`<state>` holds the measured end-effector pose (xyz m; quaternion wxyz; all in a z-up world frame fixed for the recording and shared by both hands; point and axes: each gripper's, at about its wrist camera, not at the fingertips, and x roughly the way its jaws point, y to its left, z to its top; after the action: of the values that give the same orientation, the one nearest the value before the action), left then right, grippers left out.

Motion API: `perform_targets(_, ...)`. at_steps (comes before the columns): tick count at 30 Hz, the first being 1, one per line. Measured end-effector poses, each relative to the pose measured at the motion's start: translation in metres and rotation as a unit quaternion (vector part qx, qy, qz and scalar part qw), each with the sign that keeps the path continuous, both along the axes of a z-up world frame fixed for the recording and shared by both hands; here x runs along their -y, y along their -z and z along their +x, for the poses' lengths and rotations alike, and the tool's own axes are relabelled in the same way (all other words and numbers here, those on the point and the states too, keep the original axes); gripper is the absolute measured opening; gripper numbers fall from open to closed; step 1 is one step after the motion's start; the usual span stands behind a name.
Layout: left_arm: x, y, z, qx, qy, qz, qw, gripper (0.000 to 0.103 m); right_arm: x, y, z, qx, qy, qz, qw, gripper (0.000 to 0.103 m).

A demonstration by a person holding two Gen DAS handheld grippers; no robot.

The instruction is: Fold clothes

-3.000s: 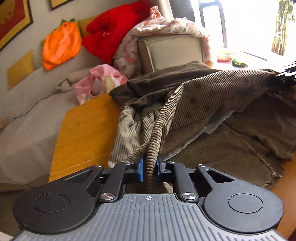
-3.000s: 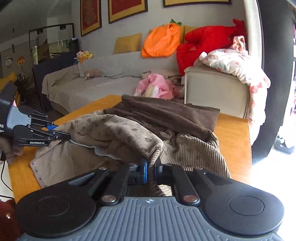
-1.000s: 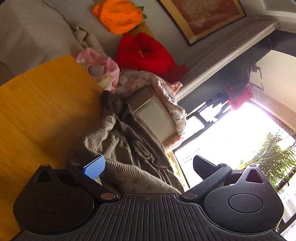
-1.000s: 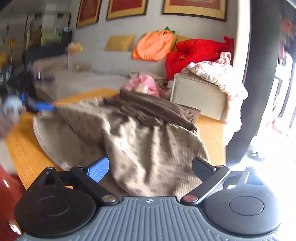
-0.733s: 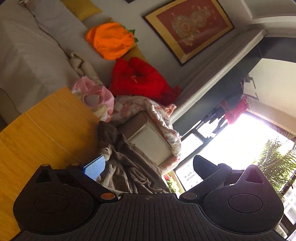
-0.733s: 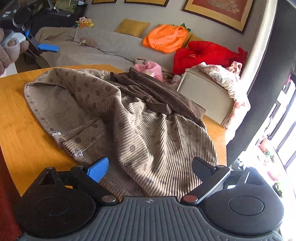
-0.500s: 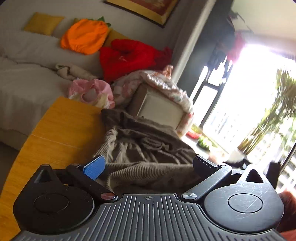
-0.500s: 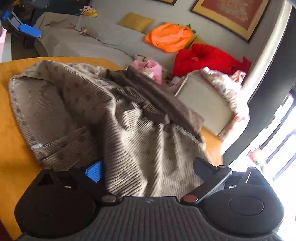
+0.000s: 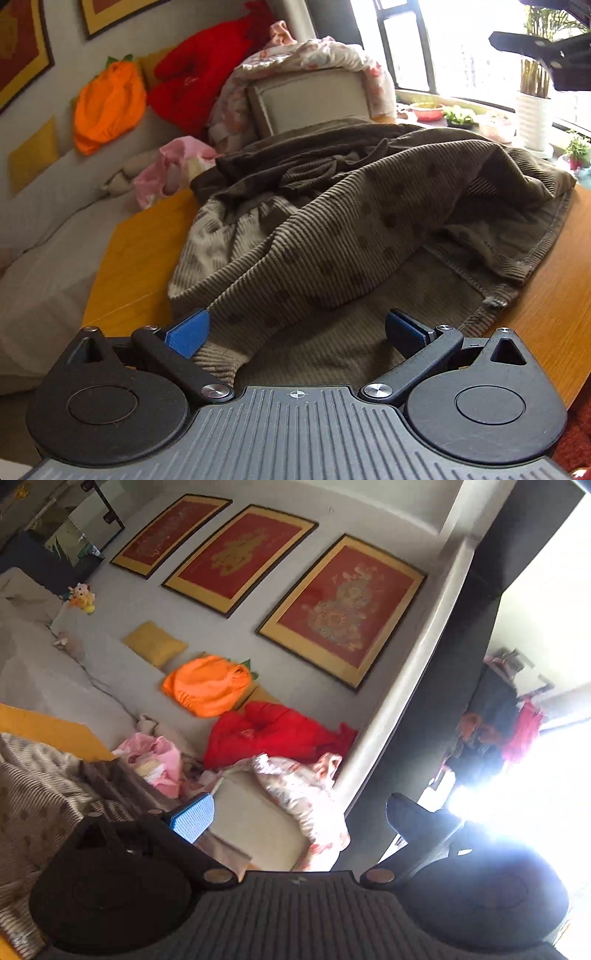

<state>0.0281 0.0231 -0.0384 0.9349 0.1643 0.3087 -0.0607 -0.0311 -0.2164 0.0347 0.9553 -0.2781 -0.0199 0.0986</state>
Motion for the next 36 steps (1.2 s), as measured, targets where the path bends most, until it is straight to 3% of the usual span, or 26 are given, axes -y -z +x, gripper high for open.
perform_targets(3, -0.016, -0.005, -0.002, 0.007, -0.025, 0.018, 0.9995, 0.103, 0.005, 0.012, 0.007, -0.126, -0.042, -0.013, 0.991, 0.103)
perform_targets(5, -0.024, -0.007, 0.000, 0.011, -0.042, 0.029, 0.9987, 0.103, -0.003, 0.031, 0.009, -0.178, -0.055, -0.032, 0.982, 0.103)
perform_targets(11, -0.045, -0.023, 0.005, 0.049, -0.106, 0.048, 0.9920, 0.103, -0.051, 0.079, 0.039, -0.216, -0.047, -0.133, 0.966, 0.103)
perform_targets(14, -0.043, -0.043, -0.007, 0.059, -0.070, -0.007, 0.9958, 0.103, -0.072, 0.086, 0.053, -0.173, -0.043, -0.180, 0.967, 0.103)
perform_targets(16, -0.029, -0.045, -0.015, 0.053, -0.020, -0.026, 0.9980, 0.103, -0.079, 0.080, 0.058, -0.130, -0.037, -0.175, 0.975, 0.103)
perform_targets(17, -0.019, -0.044, -0.019, 0.050, 0.008, -0.029, 0.9983, 0.103, -0.079, 0.074, 0.056, -0.106, -0.033, -0.158, 0.981, 0.103)
perform_targets(20, 0.014, -0.023, -0.018, 0.039, 0.048, 0.023, 0.9978, 0.103, -0.072, 0.053, 0.040, -0.022, -0.017, -0.099, 0.995, 0.103)
perform_targets(23, 0.024, -0.004, 0.001, 0.033, 0.023, 0.069, 0.9968, 0.103, -0.064, 0.040, 0.019, 0.049, -0.007, -0.065, 0.997, 0.103)
perform_targets(26, 0.028, 0.002, 0.015, 0.030, 0.014, 0.069, 0.9971, 0.103, -0.054, 0.031, 0.002, 0.095, -0.003, -0.049, 0.994, 0.103)
perform_targets(29, 0.035, 0.007, 0.018, 0.036, 0.020, 0.084, 0.9956, 0.103, -0.044, 0.027, -0.012, 0.105, -0.006, -0.037, 0.994, 0.103)
perform_targets(32, 0.037, 0.009, 0.008, 0.063, 0.011, 0.130, 0.9895, 0.103, -0.032, 0.023, -0.025, 0.109, -0.010, -0.024, 0.994, 0.103)
perform_targets(34, 0.027, 0.002, -0.005, 0.099, -0.014, 0.158, 0.9823, 0.103, -0.025, 0.020, -0.033, 0.112, -0.012, -0.015, 0.994, 0.103)
perform_targets(36, 0.006, -0.014, -0.024, 0.132, -0.049, 0.150, 0.9786, 0.103, -0.018, 0.018, -0.042, 0.115, -0.015, -0.007, 0.993, 0.103)
